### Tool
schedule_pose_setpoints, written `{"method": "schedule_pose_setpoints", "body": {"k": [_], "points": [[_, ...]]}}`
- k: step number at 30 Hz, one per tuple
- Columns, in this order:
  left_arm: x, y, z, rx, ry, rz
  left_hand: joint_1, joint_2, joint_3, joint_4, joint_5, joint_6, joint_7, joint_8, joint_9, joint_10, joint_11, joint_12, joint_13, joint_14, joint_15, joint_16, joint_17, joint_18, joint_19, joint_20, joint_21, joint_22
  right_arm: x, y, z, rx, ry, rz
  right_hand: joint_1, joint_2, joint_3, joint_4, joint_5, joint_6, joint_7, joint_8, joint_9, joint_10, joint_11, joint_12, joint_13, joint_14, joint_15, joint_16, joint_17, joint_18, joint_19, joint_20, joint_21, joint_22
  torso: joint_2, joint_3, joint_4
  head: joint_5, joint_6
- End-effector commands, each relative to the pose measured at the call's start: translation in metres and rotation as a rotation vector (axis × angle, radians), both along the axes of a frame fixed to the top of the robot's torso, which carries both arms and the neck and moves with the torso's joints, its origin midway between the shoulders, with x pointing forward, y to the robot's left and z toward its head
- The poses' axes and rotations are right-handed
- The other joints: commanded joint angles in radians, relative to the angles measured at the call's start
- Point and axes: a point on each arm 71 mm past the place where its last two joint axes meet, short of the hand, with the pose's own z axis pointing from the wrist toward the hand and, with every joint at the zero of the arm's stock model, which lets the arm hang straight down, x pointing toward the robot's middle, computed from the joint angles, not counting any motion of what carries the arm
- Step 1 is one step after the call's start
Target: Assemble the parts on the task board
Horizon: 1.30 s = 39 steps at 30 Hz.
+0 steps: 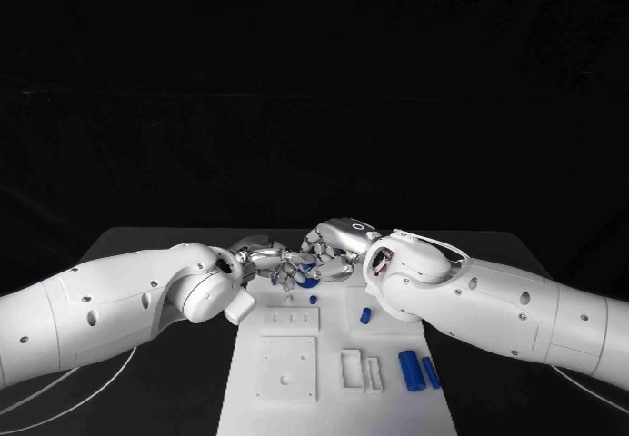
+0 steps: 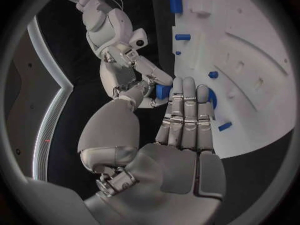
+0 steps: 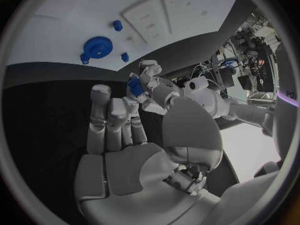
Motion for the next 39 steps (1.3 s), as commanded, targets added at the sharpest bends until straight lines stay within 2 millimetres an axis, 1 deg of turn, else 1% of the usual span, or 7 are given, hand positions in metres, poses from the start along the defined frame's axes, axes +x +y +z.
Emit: {"method": "schedule_pose_setpoints", "body": {"k": [1,12,14,20,29,34,39], "points": [[-0.002,-0.007,0.002,0.007,-0.001,-0.047,0.019,0.02,-0.003,-0.023,0.002,0.014,-0.004,0.004,0.001,0.016,-0.003,0.007,0.006,0.008,-0.003,0.011,-0.001,0.009,0.004,-0.009,0.007,0.008,-0.001,0.002,-0.003,-0.015,0.001,0.005,0.011,0.002,0.004,0.001,0.003,0.024,0.016,0.004,0.001,0.005,-0.001,-0.002,-0.001,0.003,-0.007,0.001,0.001,0.038,0.005,0.002,0.004,0.015,0.001,0.0003,0.0002,0.0,-0.001],[-0.001,-0.006,0.002,-0.002,-0.012,-0.046,0.036,0.107,0.0,-0.076,0.033,0.055,-0.017,0.009,0.0,0.048,-0.016,0.014,0.022,0.011,-0.008,0.027,-0.004,0.001,0.008,-0.015,0.013,0.006,-0.001,0.002,-0.007,-0.026,0.015,0.009,0.01,0.001,0.004,0.001,0.003,0.024,0.016,0.004,0.001,0.006,-0.001,-0.002,-0.001,0.003,-0.007,0.001,0.002,0.038,0.005,0.002,0.004,0.015,0.0,0.0011,-0.0002,-0.001,-0.004],[-0.001,-0.005,0.003,-0.006,-0.013,-0.043,0.055,0.129,0.03,-0.082,-0.002,0.061,-0.02,0.009,0.001,0.053,-0.019,0.015,0.025,0.01,-0.009,0.029,-0.005,0.002,0.009,-0.017,0.013,0.004,-0.001,0.001,-0.008,-0.028,0.019,0.007,0.01,0.001,0.004,0.001,0.003,0.024,0.016,0.004,0.001,0.006,-0.001,-0.002,-0.001,0.003,-0.007,0.001,0.002,0.038,0.005,0.002,0.004,0.015,0.0,0.0009,-0.0005,-0.001,-0.005],[0.0,-0.003,0.003,-0.015,-0.014,-0.033,0.061,0.13,0.117,-0.059,-0.004,0.07,-0.021,0.009,0.004,0.062,-0.02,0.014,0.031,0.007,-0.006,0.033,-0.008,-0.003,0.01,-0.014,0.015,0.003,0.0,-0.001,-0.011,-0.033,0.03,0.004,0.009,0.0,0.004,0.002,0.003,0.024,0.016,0.004,0.001,0.006,-0.001,-0.002,-0.001,0.003,-0.007,0.001,0.002,0.038,0.005,0.002,0.004,0.015,0.0,0.0011,-0.0003,-0.001,-0.005],[0.001,-0.004,0.003,-0.017,-0.009,-0.036,0.029,0.132,0.167,-0.035,-0.004,0.085,-0.026,0.013,0.012,0.076,-0.026,0.017,0.042,0.009,-0.008,0.043,-0.008,-0.005,0.008,-0.015,0.022,0.008,0.0,-0.002,-0.014,-0.034,0.036,0.0,0.008,0.0,0.004,0.002,0.003,0.024,0.016,0.004,0.001,0.006,-0.001,-0.002,-0.001,0.003,-0.007,0.001,0.002,0.038,0.005,0.002,0.004,0.015,0.001,0.0015,-0.0009,-0.001,-0.009],[0.0,-0.006,0.002,0.0,-0.003,-0.051,0.032,0.126,0.191,-0.047,-0.003,0.094,-0.031,0.016,0.017,0.084,-0.031,0.021,0.049,0.014,-0.012,0.052,-0.006,-0.004,0.008,-0.019,0.028,0.011,-0.001,-0.002,-0.014,-0.028,0.036,-0.001,0.008,0.0,0.004,0.002,0.003,0.024,0.016,0.004,0.001,0.006,-0.001,-0.002,-0.001,0.003,-0.007,0.001,0.002,0.038,0.006,0.002,0.004,0.015,0.001,0.0018,-0.0001,-0.002,-0.01],[0.0,-0.007,0.001,0.018,-0.003,-0.056,0.056,0.107,0.225,-0.103,0.012,0.104,-0.035,0.017,0.021,0.091,-0.034,0.024,0.057,0.014,-0.014,0.059,-0.007,-0.008,0.008,-0.021,0.036,0.014,-0.001,-0.001,-0.014,-0.026,0.038,0.001,0.007,0.0,0.003,0.002,0.003,0.024,0.016,0.004,0.001,0.006,-0.001,-0.002,-0.001,0.003,-0.007,0.001,0.002,0.038,0.006,0.002,0.004,0.015,0.001,0.0016,0.0006,-0.001,-0.012]]}}
